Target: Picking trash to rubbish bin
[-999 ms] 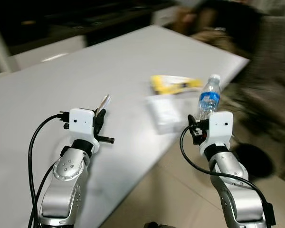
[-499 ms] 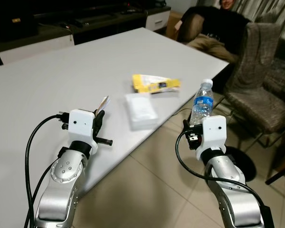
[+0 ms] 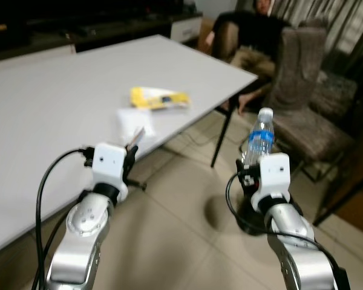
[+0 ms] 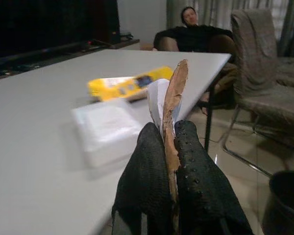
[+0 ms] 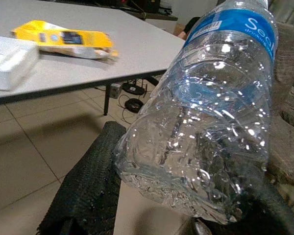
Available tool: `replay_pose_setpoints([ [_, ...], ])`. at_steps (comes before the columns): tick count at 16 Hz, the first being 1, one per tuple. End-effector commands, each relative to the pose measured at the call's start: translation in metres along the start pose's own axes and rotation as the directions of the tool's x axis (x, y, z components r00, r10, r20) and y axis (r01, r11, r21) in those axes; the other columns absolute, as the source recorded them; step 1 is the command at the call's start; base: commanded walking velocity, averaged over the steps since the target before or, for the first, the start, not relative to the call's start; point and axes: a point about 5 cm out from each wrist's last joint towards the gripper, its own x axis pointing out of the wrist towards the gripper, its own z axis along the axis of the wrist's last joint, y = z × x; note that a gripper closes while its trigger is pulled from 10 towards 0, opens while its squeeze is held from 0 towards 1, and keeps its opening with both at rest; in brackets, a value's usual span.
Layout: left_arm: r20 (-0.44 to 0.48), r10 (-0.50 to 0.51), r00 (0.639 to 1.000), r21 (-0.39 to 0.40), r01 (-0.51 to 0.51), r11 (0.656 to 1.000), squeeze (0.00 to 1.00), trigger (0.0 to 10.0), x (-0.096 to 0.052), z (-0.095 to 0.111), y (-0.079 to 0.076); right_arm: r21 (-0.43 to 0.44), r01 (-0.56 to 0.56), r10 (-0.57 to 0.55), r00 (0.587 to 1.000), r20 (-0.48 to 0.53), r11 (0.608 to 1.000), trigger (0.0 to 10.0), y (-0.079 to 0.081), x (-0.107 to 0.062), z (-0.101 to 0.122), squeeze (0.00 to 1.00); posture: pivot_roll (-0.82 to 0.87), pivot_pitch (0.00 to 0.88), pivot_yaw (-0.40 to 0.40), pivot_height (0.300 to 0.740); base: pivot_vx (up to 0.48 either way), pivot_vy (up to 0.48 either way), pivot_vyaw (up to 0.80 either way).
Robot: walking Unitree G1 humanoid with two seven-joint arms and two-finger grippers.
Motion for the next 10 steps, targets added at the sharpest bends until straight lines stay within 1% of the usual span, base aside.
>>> replay_pose_setpoints([
  [1,0.014,-0.031,0.999,0.002,0.031,1.0,0.0,10.0,0.0023,0.0033,-0.0074,-0.019,0.027,-0.027,1.0,0.0,0.999,10.0,-0.0087,-0.0011,0.0001,0.0,-0.02,0.0,-0.046,0.74,0.0,-0.431,0.0],
  [5,0.004,-0.043,0.999,0.002,0.043,0.999,0.0,10.0,0.0018,0.0014,-0.0088,-0.026,0.023,-0.024,1.0,-0.01,0.999,10.0,-0.0087,-0.0023,-0.0037,0.0,-0.02,0.0,-0.047,0.74,0.0,-0.435,0.0],
  [6,-0.02,-0.052,0.998,-0.019,0.052,0.998,0.0,10.0,0.0014,-0.0012,-0.0099,-0.027,0.024,-0.024,1.0,-0.012,0.999,10.0,-0.0087,-0.0026,-0.0043,0.0,-0.02,0.0,-0.047,0.74,0.0,0.0,0.0],
  [7,-0.046,-0.063,0.997,-0.064,0.06,0.996,0.0,10.0,0.0012,-0.0045,-0.0113,-0.028,0.024,-0.024,1.0,-0.013,0.999,10.0,-0.0089,-0.0028,-0.0049,0.0,-0.03,0.0,-0.046,0.74,0.0,0.48,0.0],
  [8,-0.052,-0.068,0.996,-0.085,0.064,0.994,0.0,10.0,0.0014,-0.0059,-0.012,-0.029,0.025,-0.025,1.0,-0.015,0.999,10.0,-0.0093,-0.0029,-0.0056,0.0,-0.03,0.0,-0.046,0.74,0.0,0.48,0.0],
  [10,-0.056,-0.071,0.996,-0.067,0.067,0.996,0.0,10.0,0.0014,-0.006,-0.0123,-0.031,0.026,-0.027,0.999,-0.02,0.999,10.0,-0.0095,-0.0035,-0.0073,0.0,-0.03,0.0,-0.044,0.74,0.0,0.48,0.0],
])
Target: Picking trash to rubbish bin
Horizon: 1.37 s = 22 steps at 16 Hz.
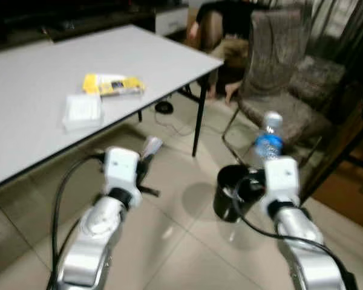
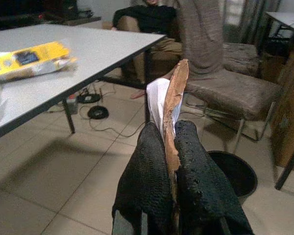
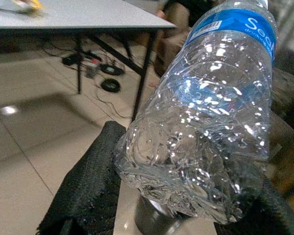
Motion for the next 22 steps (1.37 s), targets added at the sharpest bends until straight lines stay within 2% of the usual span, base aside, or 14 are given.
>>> replay_pose_setpoints([
  [1,0.011,0.015,1.0,0.03,-0.015,0.999,0.0,10.0,-0.001,0.004,0.008,0.002,-0.018,0.018,1.0,0.024,1.0,10.0,0.005,0.001,0.005,0.0,-0.03,0.0,-0.044,0.74,0.0,0.48,0.0],
  [2,0.027,0.009,1.0,0.052,-0.01,0.999,0.0,10.0,-0.001,0.004,0.007,0.0,-0.017,0.017,1.0,0.021,1.0,10.0,0.006,0.001,0.004,0.0,-0.03,0.0,-0.044,0.74,0.0,0.0,0.0],
  [5,-0.015,-0.008,1.0,0.04,0.009,0.999,0.0,10.0,-0.002,-0.003,0.005,-0.003,-0.016,0.016,1.0,0.005,1.0,10.0,0.005,0.001,-0.002,0.0,-0.03,0.0,-0.042,0.74,0.0,0.0,0.0],
  [8,-0.063,-0.005,0.998,0.094,0.011,0.996,0.0,10.0,-0.006,-0.026,0.006,0.01,-0.012,0.013,0.995,-0.099,1.0,10.0,0.007,0.002,-0.029,0.0,-0.03,0.0,-0.042,0.74,0.0,0.0,-0.16],
  [11,-0.147,-0.008,0.989,0.12,0.026,0.992,0.0,10.0,-0.016,-0.053,0.007,0.002,-0.027,0.027,0.985,-0.169,1.0,10.0,0.009,0.0,-0.053,0.0,-0.03,0.0,-0.048,0.74,0.0,0.0,-0.8],
  [15,-0.117,-0.005,0.993,0.106,0.018,0.994,0.0,10.0,-0.014,-0.051,0.006,0.009,-0.042,0.043,0.983,-0.181,0.999,10.0,0.01,0.002,-0.058,0.0,-0.02,0.0,-0.055,0.74,0.0,0.0,-0.8],
  [17,-0.106,-0.002,0.994,0.104,0.013,0.994,0.0,10.0,-0.01,-0.049,0.006,-0.025,-0.075,0.069,0.981,-0.18,0.997,10.0,0.013,0.004,-0.059,0.0,-0.03,0.0,-0.051,0.74,0.0,0.0,0.0],
  [22,-0.097,-0.009,0.995,0.107,0.02,0.994,0.0,10.0,-0.009,-0.048,0.007,-0.02,-0.07,0.066,0.982,-0.18,0.997,10.0,0.012,0.005,-0.06,0.0,-0.03,0.0,-0.041,0.74,0.223,0.0,0.0],
])
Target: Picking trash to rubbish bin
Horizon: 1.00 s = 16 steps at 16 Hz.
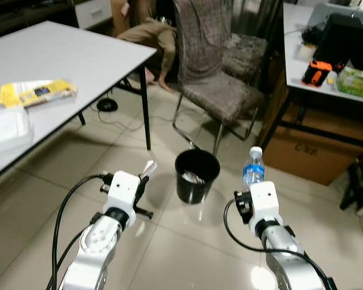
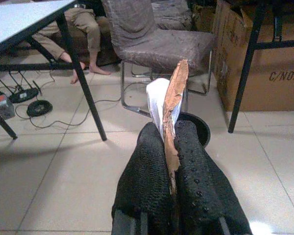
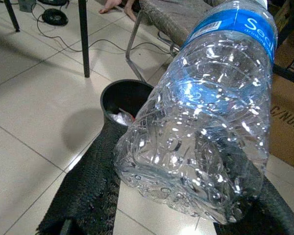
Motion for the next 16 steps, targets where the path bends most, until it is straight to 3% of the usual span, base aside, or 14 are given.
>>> replay_pose_setpoints([
  [1,0.008,-0.009,1.0,0.011,0.009,1.0,0.0,10.0,0.0021,0.002,-0.0004,-0.011,0.008,-0.008,1.0,0.005,1.0,10.0,-0.003,0.0007,0.0,0.0,-0.03,0.0,-0.041,0.74,0.277,0.0,0.0],
  [16,0.009,-0.015,1.0,0.017,0.015,1.0,0.0,10.0,0.0012,0.0025,0.0009,-0.029,0.01,-0.011,1.0,-0.008,1.0,10.0,-0.0029,-0.0001,-0.0038,0.0,-0.03,0.0,-0.04,0.74,0.278,0.0,0.0],
])
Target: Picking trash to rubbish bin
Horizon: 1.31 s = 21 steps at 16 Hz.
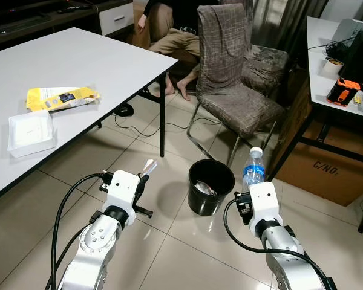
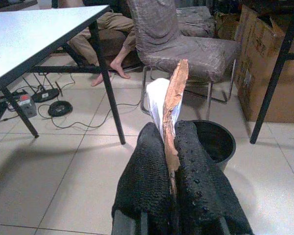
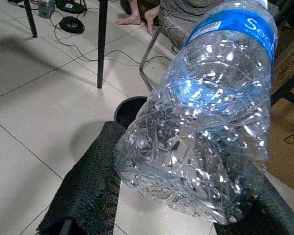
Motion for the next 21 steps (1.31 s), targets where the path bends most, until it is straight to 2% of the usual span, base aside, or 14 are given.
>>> replay_pose_setpoints([
  [1,0.003,-0.011,1.0,0.01,0.011,1.0,0.0,10.0,0.0006,0.0011,-0.0004,-0.011,0.006,-0.006,1.0,-0.006,1.0,10.0,-0.0026,-0.0001,-0.0029,0.0,-0.03,0.0,-0.04,0.74,0.281,0.0,0.0],
  [3,0.003,-0.016,1.0,0.012,0.016,1.0,0.0,10.0,0.0007,0.0011,-0.0007,-0.011,0.009,-0.009,1.0,-0.008,1.0,10.0,-0.0027,0.0001,-0.0034,0.0,-0.03,0.0,-0.04,0.74,0.285,0.0,0.0],
  [4,0.006,-0.021,1.0,0.011,0.021,1.0,0.0,10.0,0.0007,0.0014,-0.0011,0.025,0.018,-0.017,1.0,-0.012,1.0,10.0,-0.0028,-0.0001,-0.0045,0.0,-0.03,0.0,-0.039,0.74,0.292,0.0,0.0],
  [6,0.009,-0.026,1.0,0.009,0.026,1.0,0.0,10.0,0.001,0.0019,-0.0014,0.039,0.021,-0.02,1.0,-0.012,0.999,10.0,-0.0031,-0.0003,-0.0047,0.0,-0.03,0.0,-0.039,0.74,0.317,0.0,-0.32],
  [9,0.017,-0.038,0.999,0.009,0.037,0.999,0.0,10.0,0.0035,0.0031,-0.0027,0.028,0.022,-0.022,1.0,-0.008,0.999,10.0,-0.005,-0.0005,-0.0044,0.0,-0.03,0.0,-0.036,0.74,0.385,0.0,-0.74],
  [16,0.016,-0.047,0.999,0.017,0.046,0.999,0.0,10.0,0.0036,0.0027,-0.0033,0.003,0.003,-0.003,1.0,-0.009,1.0,10.0,-0.0006,-0.0012,-0.0061,0.0,-0.02,0.0,-0.038,0.74,0.387,0.0,0.0],
  [19,0.015,-0.054,0.998,0.021,0.054,0.998,0.0,10.0,0.0042,0.0019,-0.004,0.029,0.016,-0.015,1.0,-0.016,0.999,10.0,-0.0019,0.0001,-0.0065,0.0,-0.02,0.0,-0.033,0.74,0.387,0.0,0.0],
  [21,0.015,-0.06,0.998,0.024,0.06,0.998,0.0,10.0,0.0052,0.0019,-0.0044,0.028,0.016,-0.016,1.0,-0.02,0.999,10.0,-0.0019,-0.0009,-0.0076,0.0,-0.03,0.0,-0.031,0.74,0.388,0.0,-0.79],
])
